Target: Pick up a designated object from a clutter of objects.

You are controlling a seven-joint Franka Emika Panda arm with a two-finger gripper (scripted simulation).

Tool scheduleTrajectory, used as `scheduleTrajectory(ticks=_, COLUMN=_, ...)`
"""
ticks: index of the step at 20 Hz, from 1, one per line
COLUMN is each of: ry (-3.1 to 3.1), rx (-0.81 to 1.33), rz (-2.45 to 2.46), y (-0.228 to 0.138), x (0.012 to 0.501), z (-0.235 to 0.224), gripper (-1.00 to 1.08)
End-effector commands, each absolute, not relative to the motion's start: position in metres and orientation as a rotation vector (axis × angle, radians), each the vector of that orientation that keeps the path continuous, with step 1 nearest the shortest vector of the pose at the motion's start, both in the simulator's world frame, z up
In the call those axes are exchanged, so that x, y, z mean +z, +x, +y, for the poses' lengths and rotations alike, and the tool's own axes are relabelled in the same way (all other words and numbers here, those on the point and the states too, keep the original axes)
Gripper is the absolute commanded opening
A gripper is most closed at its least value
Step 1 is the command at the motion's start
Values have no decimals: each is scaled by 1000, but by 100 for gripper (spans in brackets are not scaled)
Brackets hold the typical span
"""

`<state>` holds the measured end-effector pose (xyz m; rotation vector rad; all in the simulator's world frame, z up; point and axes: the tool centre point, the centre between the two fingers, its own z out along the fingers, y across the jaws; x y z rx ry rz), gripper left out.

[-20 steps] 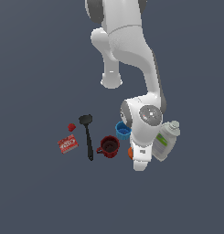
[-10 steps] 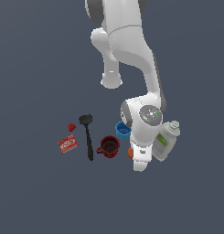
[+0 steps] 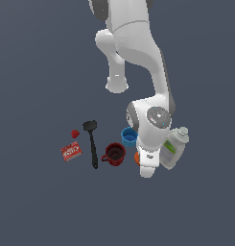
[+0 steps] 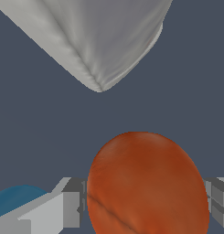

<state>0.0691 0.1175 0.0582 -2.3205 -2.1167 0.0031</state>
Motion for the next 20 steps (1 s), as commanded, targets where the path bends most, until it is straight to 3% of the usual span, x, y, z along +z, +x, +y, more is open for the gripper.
scheduleTrajectory(ticks=1, ry=-2322, rx=-1, rz=-2118, y=66, x=68, z=118, gripper=-100)
scheduleTrajectory(ticks=20, ry=-2322, rx=3, rz=-2121, y=1, x=208, z=118, gripper=-100)
